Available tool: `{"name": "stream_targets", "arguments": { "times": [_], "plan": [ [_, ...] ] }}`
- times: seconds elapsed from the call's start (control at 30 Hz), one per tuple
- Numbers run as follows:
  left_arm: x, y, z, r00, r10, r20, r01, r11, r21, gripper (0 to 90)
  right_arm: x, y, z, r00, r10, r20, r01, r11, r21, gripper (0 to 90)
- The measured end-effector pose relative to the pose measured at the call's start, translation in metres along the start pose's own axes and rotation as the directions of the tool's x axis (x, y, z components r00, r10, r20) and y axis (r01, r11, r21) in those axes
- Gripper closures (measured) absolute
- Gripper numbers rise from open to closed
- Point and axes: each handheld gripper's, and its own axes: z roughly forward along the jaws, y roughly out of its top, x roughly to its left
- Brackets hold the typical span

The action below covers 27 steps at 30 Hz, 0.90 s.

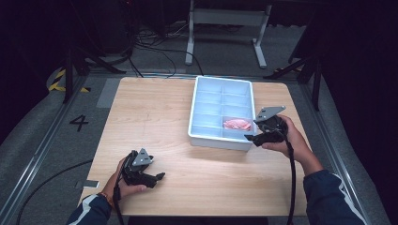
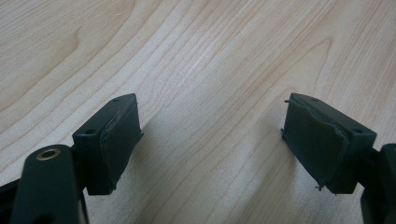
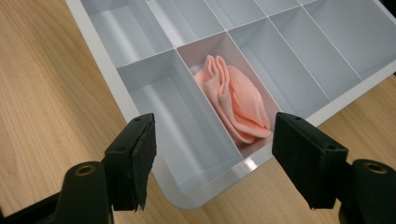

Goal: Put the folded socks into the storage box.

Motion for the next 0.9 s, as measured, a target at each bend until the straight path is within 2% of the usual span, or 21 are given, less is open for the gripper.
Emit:
{"name": "stream_targets", "arguments": {
  "times": [0.53, 0.9],
  "plan": [
    [0.000, 0.000, 0.000, 1.0000, 0.001, 0.000, -0.001, 1.0000, -0.002, 19.2, 0.011, -0.014, -0.012, 0.9996, -0.023, -0.014, 0.023, 0.9997, -0.011, 31.5],
    [0.000, 0.000, 0.000, 1.0000, 0.001, 0.002, -0.001, 1.0000, -0.002, 19.3, 0.020, -0.026, -0.011, 0.9988, -0.035, -0.034, 0.035, 0.9991, -0.024, 31.6]
  ]
}}
